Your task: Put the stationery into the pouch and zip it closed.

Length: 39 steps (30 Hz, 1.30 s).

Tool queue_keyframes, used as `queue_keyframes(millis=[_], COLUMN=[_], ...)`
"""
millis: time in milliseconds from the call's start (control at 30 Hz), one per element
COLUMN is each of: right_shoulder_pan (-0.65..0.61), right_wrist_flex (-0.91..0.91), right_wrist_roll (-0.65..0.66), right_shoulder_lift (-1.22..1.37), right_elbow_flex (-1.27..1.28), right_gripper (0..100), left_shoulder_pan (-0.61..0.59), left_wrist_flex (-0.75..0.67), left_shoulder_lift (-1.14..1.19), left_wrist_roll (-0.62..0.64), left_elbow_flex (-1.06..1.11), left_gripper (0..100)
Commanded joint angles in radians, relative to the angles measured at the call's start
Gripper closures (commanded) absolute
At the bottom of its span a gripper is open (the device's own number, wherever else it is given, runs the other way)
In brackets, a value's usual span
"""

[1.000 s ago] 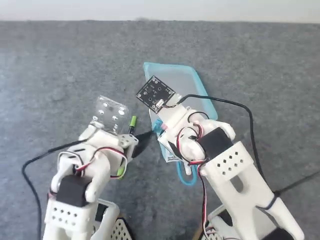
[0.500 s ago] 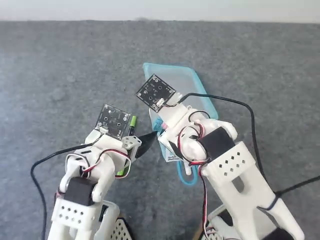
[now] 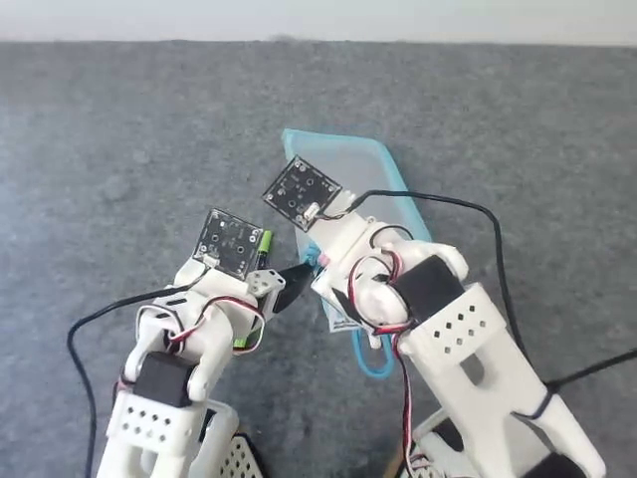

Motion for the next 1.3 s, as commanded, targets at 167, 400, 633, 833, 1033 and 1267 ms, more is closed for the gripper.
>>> queue_keyframes(millis=[167,400,633,833,1033,1267], right_shoulder_pan=[-0.016,-0.018,-0.018,-0.018,-0.018,-0.013], right_wrist_flex=[0.051,0.101,0.105,0.093,0.091,0.090], right_wrist_roll=[0.002,0.048,0.106,0.106,0.106,0.106], right_shoulder_lift=[-0.053,-0.096,-0.179,-0.140,-0.064,-0.008], right_elbow_flex=[-0.095,-0.091,-0.002,0.025,0.025,0.031], right_gripper=[99.1,99.1,99.1,99.1,99.1,99.1], left_shoulder_pan=[0.005,-0.003,0.005,0.005,0.006,-0.003], left_wrist_flex=[-0.043,-0.089,-0.089,-0.089,-0.089,-0.089], left_shoulder_lift=[-0.008,-0.008,-0.015,-0.015,-0.015,-0.014], left_wrist_roll=[-0.006,-0.006,-0.005,-0.005,-0.005,-0.005], left_elbow_flex=[-0.008,0.033,0.033,0.033,0.033,0.033], left_gripper=[67,68,75,79,84,89])
